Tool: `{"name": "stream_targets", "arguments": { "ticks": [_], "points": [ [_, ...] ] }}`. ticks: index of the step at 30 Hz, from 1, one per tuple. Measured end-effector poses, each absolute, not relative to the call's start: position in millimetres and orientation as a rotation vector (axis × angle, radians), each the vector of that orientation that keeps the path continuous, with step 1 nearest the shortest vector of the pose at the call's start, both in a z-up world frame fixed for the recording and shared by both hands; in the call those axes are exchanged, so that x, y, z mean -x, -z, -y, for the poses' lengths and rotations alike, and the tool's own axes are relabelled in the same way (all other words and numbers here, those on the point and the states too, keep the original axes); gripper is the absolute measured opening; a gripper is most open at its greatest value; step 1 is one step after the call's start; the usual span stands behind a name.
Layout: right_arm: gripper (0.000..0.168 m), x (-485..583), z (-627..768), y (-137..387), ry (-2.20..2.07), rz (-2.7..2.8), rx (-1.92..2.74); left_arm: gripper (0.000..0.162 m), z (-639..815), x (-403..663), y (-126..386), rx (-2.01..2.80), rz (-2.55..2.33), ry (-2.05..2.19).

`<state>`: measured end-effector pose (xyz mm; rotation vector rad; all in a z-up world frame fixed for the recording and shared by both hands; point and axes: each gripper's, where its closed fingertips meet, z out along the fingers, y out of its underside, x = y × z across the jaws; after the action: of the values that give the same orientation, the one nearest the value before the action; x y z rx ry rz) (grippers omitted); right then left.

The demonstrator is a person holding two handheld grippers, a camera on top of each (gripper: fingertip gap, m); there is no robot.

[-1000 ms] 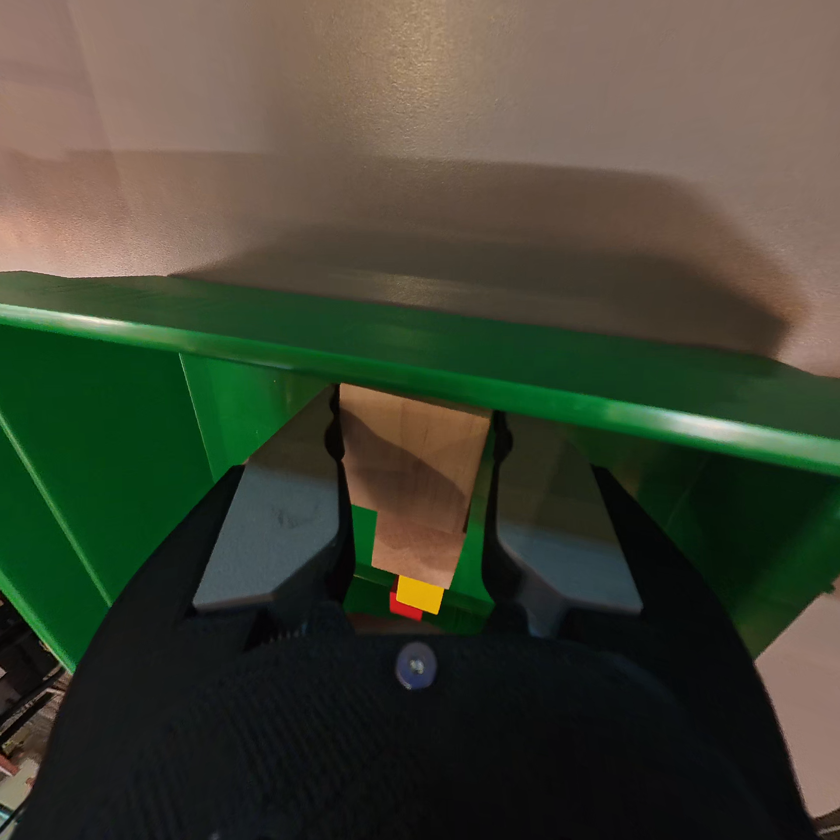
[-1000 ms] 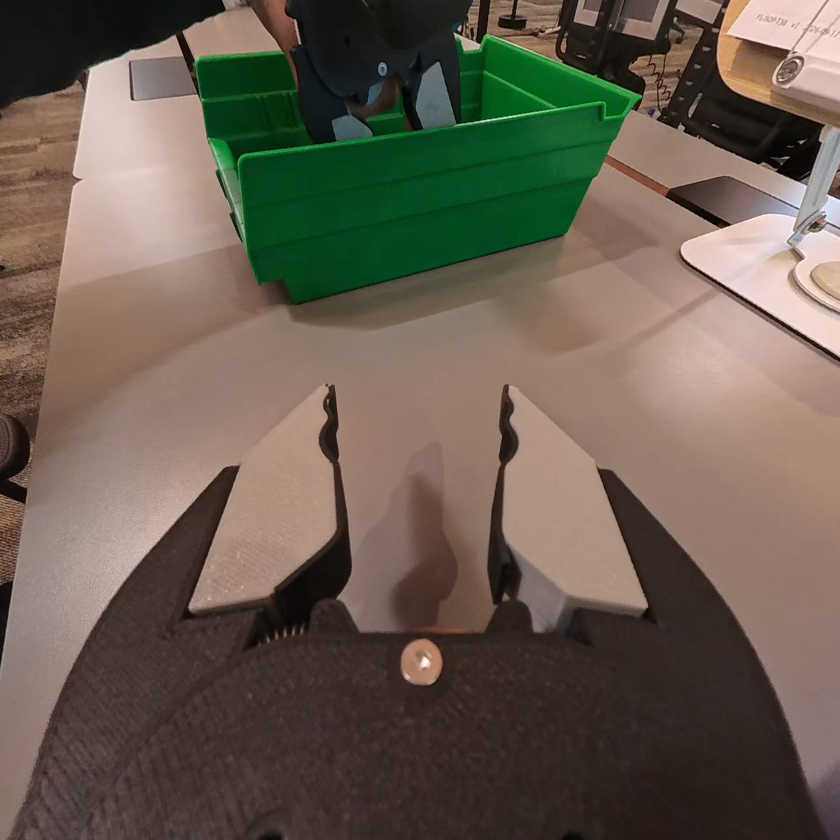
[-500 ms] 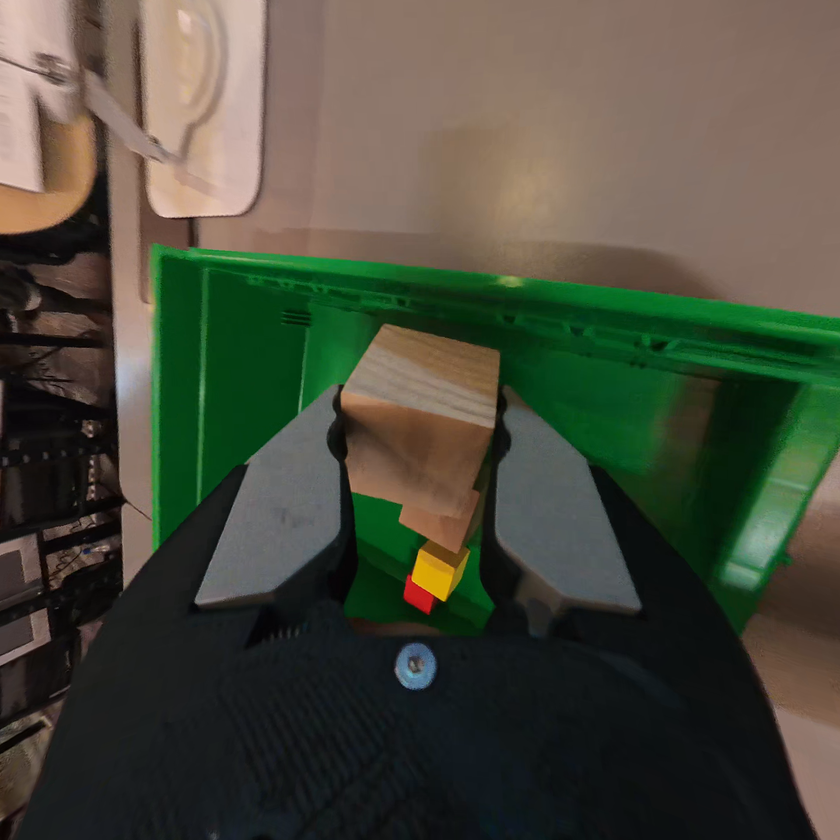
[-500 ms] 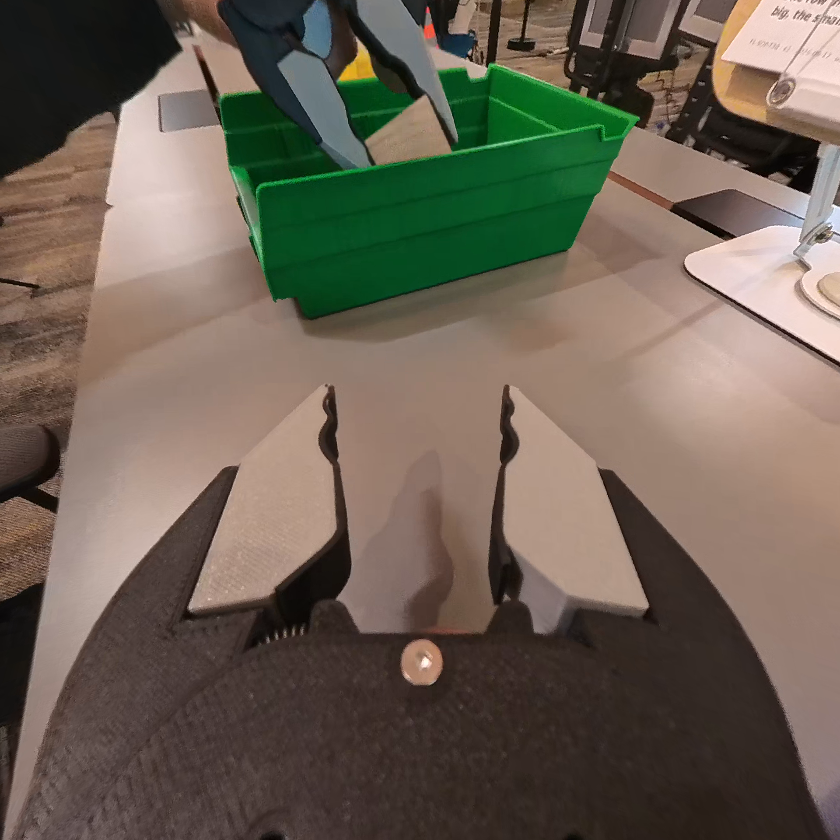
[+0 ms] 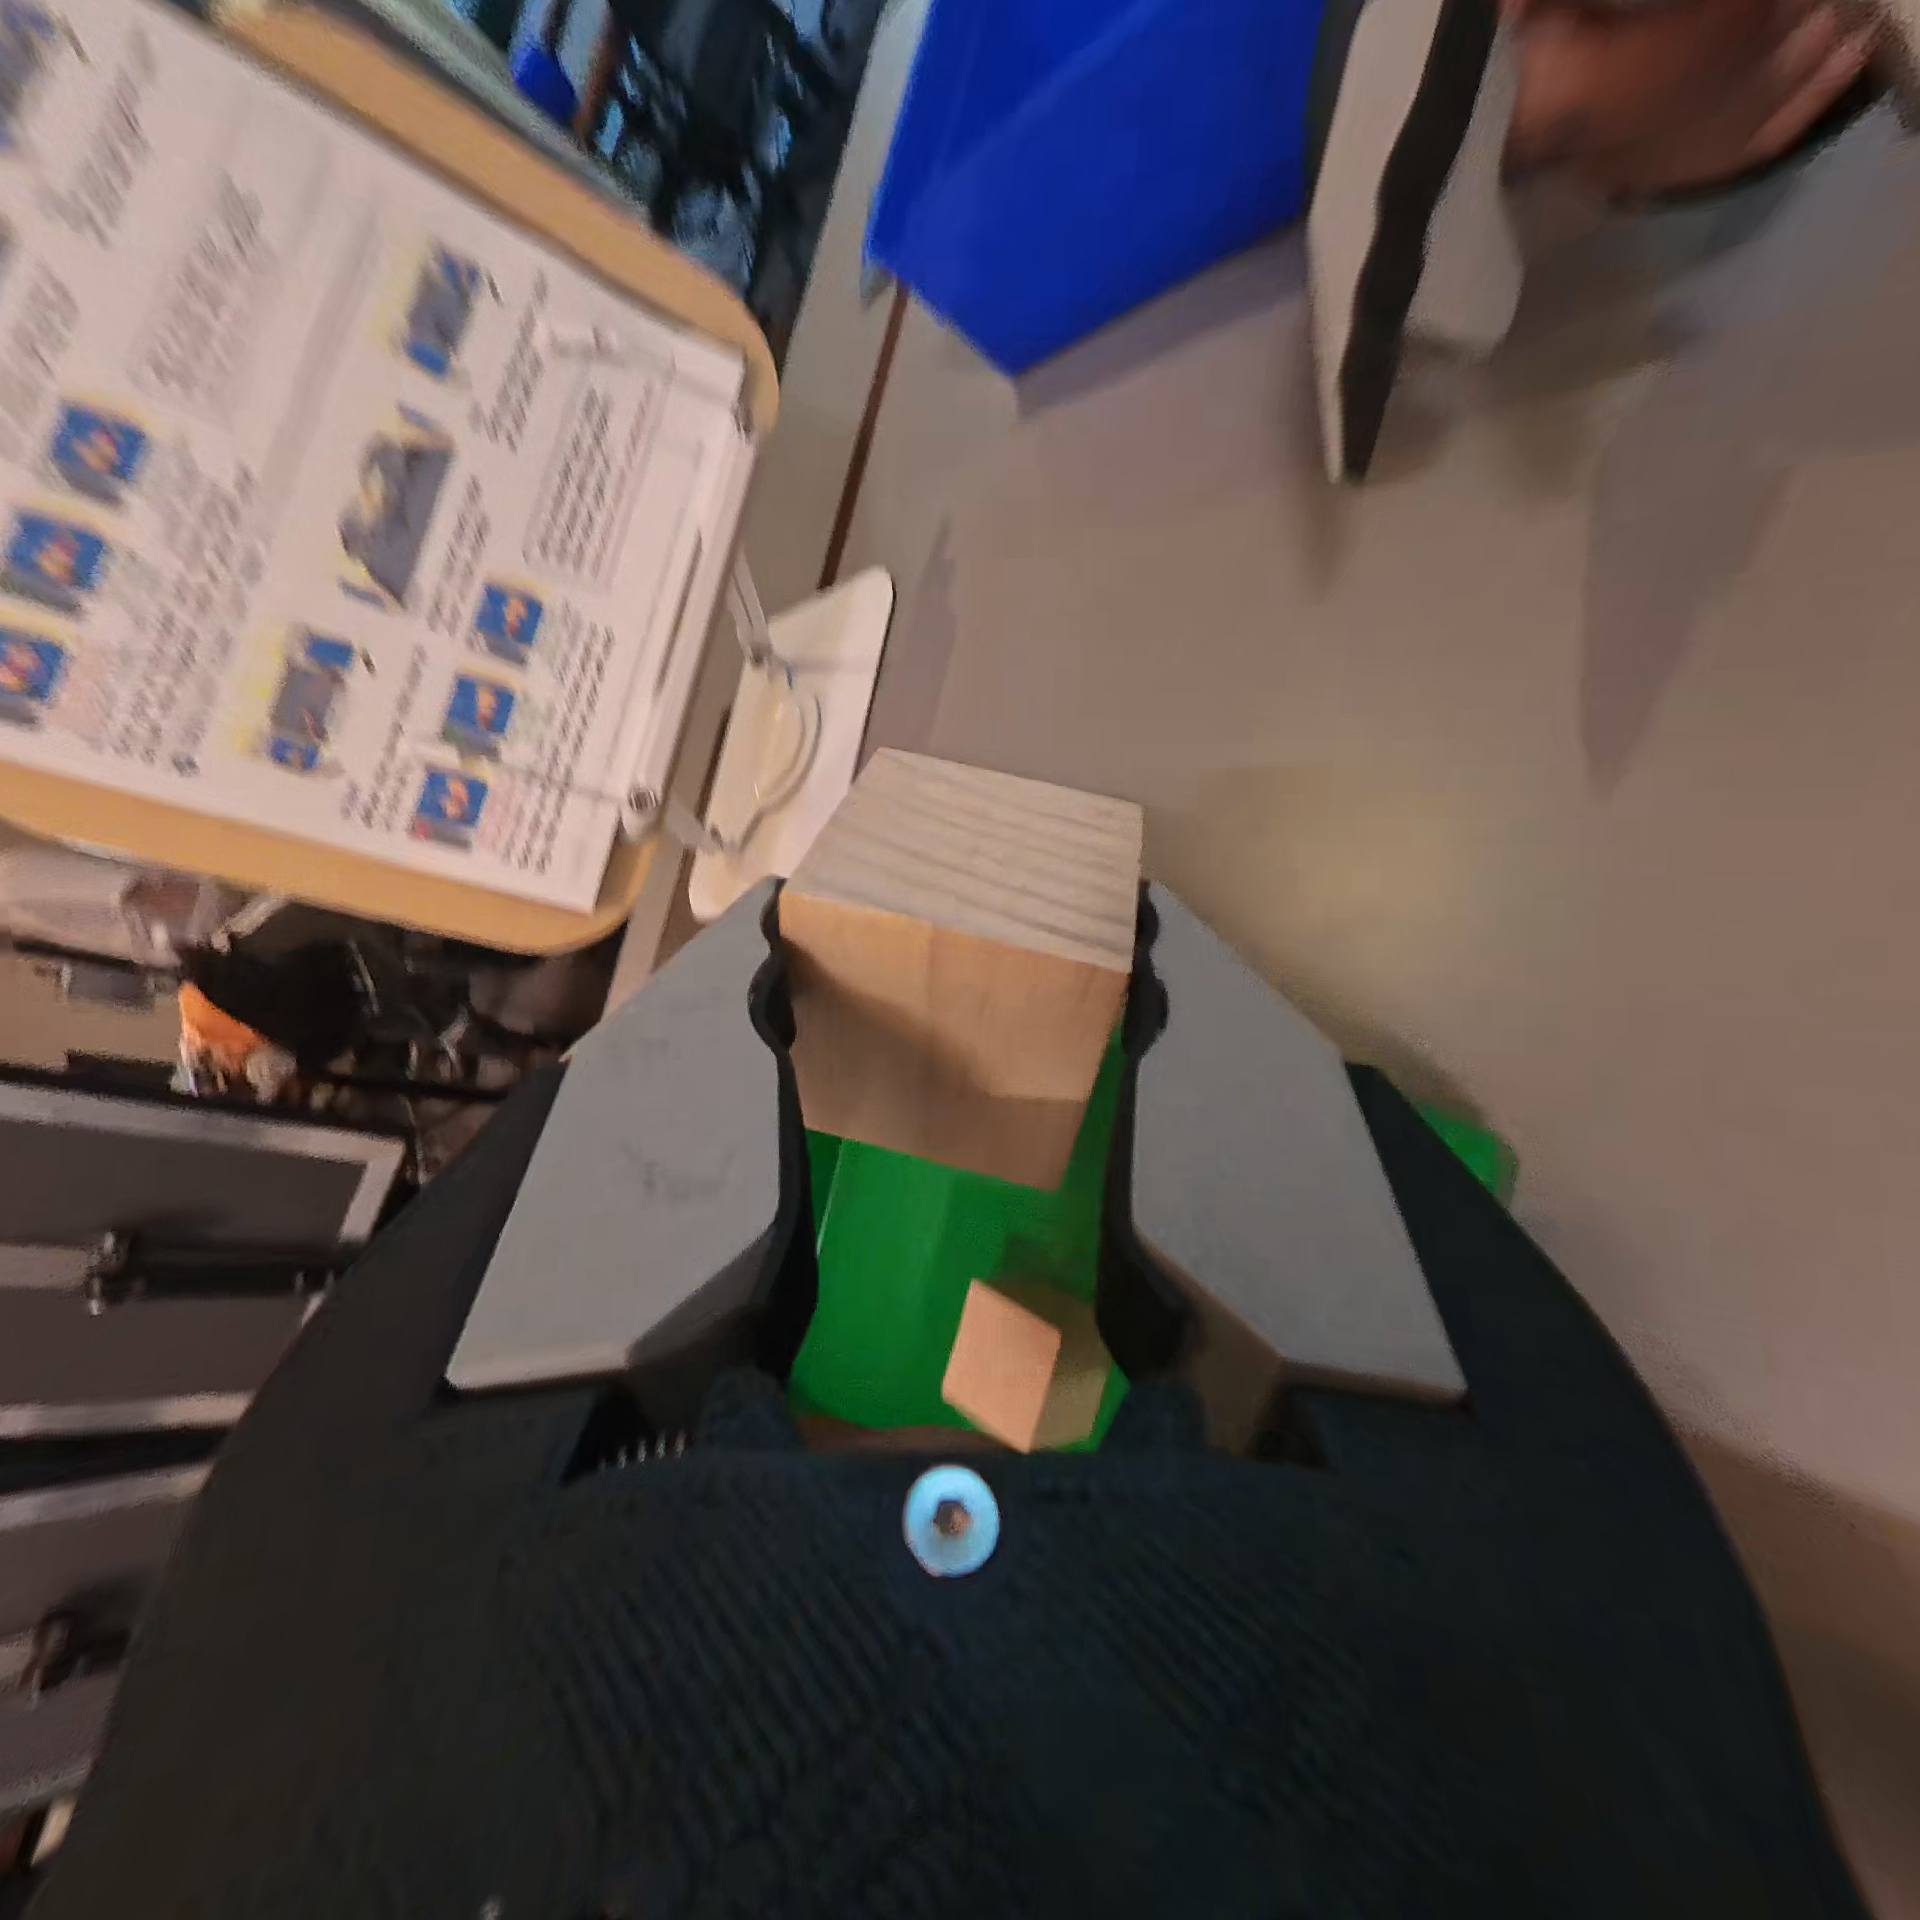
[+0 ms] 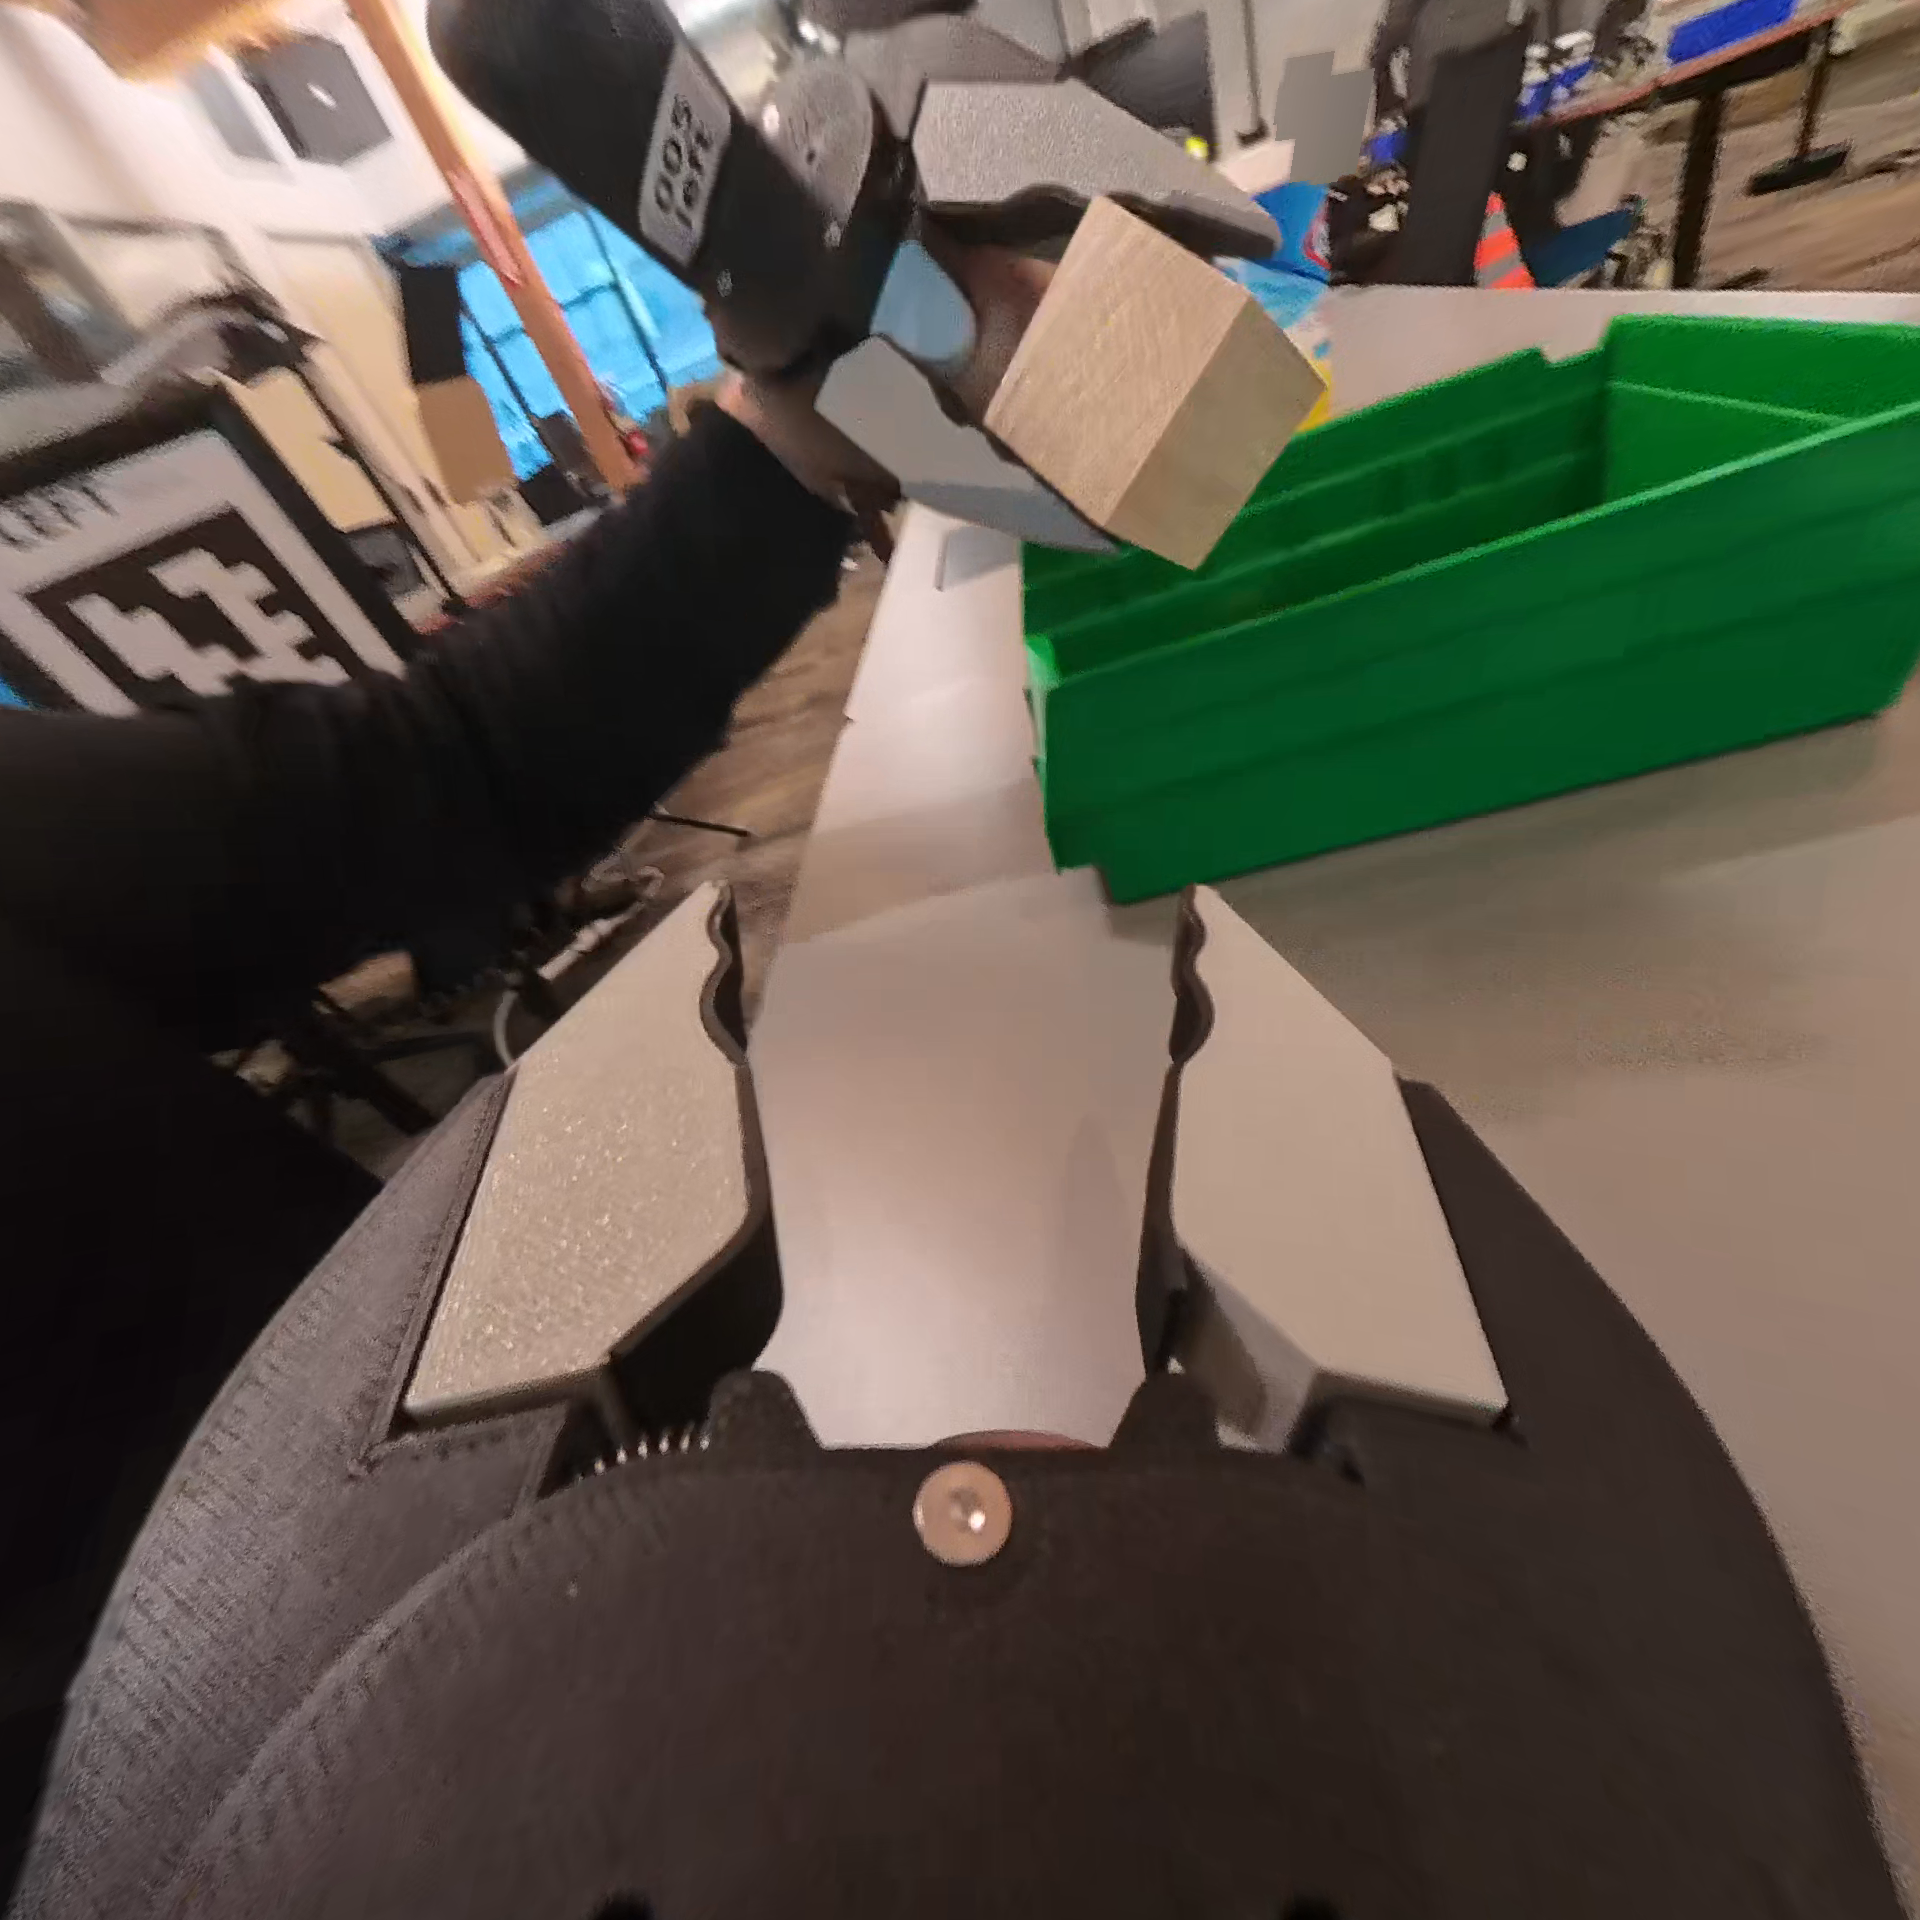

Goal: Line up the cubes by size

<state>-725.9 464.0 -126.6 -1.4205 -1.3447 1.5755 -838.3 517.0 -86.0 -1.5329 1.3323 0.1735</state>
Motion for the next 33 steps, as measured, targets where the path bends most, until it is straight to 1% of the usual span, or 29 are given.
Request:
{"name": "stream_targets", "arguments": {
  "ticks": [4, 10, 15, 21, 22, 25, 30, 33],
  "points": [
    [0.084, 720.3, -461.3, 106.2, -1.720, 1.297, 1.380, 0.062, -497.8, 785.1, 64.2, 1.353, -1.353, -0.094],
    [0.083, 699.6, -468.0, 71.8, -1.821, 1.195, 1.323, 0.062, -467.0, 712.5, 52.3, 1.117, -1.421, -0.043],
    [0.083, 680.3, -451.5, 49.3, -1.951, 1.231, 1.207, 0.062, -453.5, 675.3, 45.5, 0.958, -1.437, -0.038],
    [0.082, 678.8, -446.2, 52.2, -1.937, 1.279, 1.216, 0.062, -456.0, 657.7, 46.5, 0.890, -1.435, -0.028],
    [0.081, 678.9, -444.5, 52.5, -1.944, 1.286, 1.214, 0.062, -456.9, 656.0, 47.8, 0.887, -1.438, -0.029],
    [0.057, 680.2, -444.8, 57.0, -1.921, 1.304, 1.221, 0.062, -455.7, 650.5, 49.2, 0.868, -1.438, -0.008],
    [0.057, 678.1, -457.1, 58.6, -1.886, 1.274, 1.275, 0.062, -466.7, 650.2, 52.6, 0.923, -1.354, -0.008],
    [0.057, 676.0, -464.8, 57.6, -1.872, 1.248, 1.292, 0.066, -474.0, 650.2, 51.9, 0.991, -1.237, 0.076]
  ]
}}
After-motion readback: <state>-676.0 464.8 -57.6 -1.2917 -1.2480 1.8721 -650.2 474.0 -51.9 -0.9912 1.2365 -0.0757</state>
